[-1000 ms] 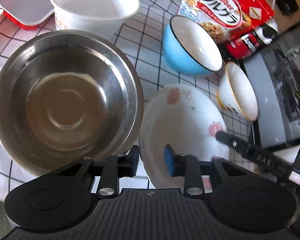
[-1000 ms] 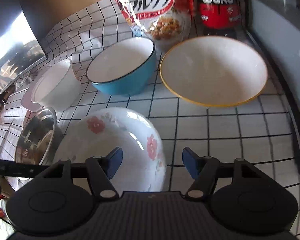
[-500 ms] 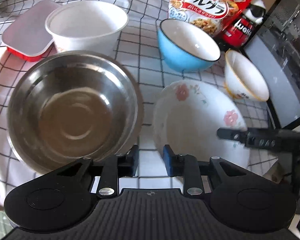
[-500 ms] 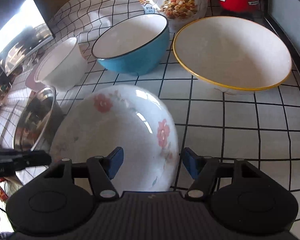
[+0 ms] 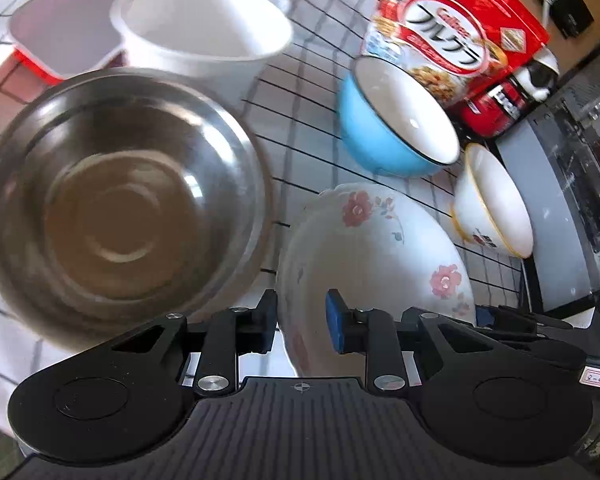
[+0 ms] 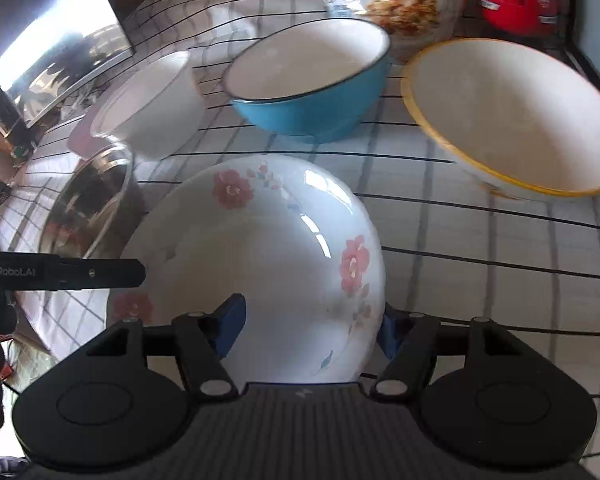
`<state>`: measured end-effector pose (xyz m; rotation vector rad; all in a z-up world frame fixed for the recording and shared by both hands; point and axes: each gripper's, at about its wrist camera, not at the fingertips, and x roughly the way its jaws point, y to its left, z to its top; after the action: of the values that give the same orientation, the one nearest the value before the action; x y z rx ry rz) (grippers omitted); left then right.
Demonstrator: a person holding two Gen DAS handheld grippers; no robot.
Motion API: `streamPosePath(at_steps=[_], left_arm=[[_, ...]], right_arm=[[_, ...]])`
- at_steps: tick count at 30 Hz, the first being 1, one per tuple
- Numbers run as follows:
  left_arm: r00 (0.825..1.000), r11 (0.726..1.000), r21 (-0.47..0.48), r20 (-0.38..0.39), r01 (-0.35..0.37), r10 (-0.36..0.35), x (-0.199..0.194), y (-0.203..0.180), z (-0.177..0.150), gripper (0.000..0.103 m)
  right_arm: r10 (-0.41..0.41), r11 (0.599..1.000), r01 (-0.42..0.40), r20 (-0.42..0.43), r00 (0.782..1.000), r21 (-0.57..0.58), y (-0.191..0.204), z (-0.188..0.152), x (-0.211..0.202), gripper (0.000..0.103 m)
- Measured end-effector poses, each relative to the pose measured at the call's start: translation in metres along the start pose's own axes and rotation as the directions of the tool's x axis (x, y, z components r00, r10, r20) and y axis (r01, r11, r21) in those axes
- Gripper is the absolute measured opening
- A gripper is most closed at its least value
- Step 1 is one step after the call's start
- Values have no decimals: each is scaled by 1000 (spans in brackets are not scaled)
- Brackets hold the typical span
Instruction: Organize plates and bowls
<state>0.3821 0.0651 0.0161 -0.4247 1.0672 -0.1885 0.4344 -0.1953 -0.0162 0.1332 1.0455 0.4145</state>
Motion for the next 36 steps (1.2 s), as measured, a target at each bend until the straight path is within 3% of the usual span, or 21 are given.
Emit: streamPosePath(at_steps=[4, 7, 9, 10, 12, 15, 18, 20, 22, 24, 27, 28, 31, 34, 36], left_arm=[[1000, 999, -49, 10, -15, 16, -11, 24, 6, 29], [999, 999, -29, 7, -40, 40, -16, 29, 6, 27], [999, 999, 4, -9, -49, 49, -18, 26, 3, 27], [998, 998, 27, -15, -57, 58, -21, 24, 0, 27], [998, 996, 68, -20, -60, 62, -34, 20, -6, 27], [1000, 997, 72, 8, 21, -21, -69, 27, -13, 27], [994, 998, 21, 85, 64, -66, -103, 48, -11, 27], [983, 1000, -20, 184, -14, 17, -125, 68, -5, 27], [955, 991, -61, 267, -118, 130, -136, 90, 1, 28], [946, 977, -164, 270, -138, 179, -135, 118, 8, 28], [960, 939, -345, 259, -11, 106, -126, 159, 15, 28], [965, 917, -397, 253, 34, 73, -120, 170, 17, 28], [967, 901, -432, 239, 28, 84, -112, 181, 26, 28], [970, 896, -443, 203, -29, 132, -102, 185, 29, 28], [973, 893, -449, 196, -18, 118, -98, 187, 25, 28]], right_arm=[[39, 999, -39, 2, 999, -20, 23, 8, 11, 70], [47, 998, -46, 9, 999, -41, 35, 13, 15, 70], [-6, 998, 8, 32, 999, -59, 39, 18, 13, 73], [-49, 996, 53, 57, 997, -77, 40, 21, 9, 80], [-150, 982, 160, 103, 983, -104, 40, 27, -1, 83], [-181, 971, 202, 157, 971, -130, 43, 40, -20, 86], [-139, 963, 179, 199, 970, -199, 66, 51, -34, 90], [-93, 952, 151, 218, 971, -266, 92, 55, -37, 95], [-41, 939, 114, 223, 974, -325, 114, 59, -36, 95], [22, 932, 53, 203, 979, -358, 134, 67, -27, 95], [118, 921, -64, 118, 986, -383, 153, 82, -7, 87], [127, 919, -84, 88, 988, -386, 157, 88, 3, 78], [137, 922, -128, 0, 991, -365, 168, 104, 30, 74], [107, 922, -111, -31, 994, -371, 174, 113, 52, 74], [88, 922, -99, -46, 995, -374, 179, 115, 65, 74]])
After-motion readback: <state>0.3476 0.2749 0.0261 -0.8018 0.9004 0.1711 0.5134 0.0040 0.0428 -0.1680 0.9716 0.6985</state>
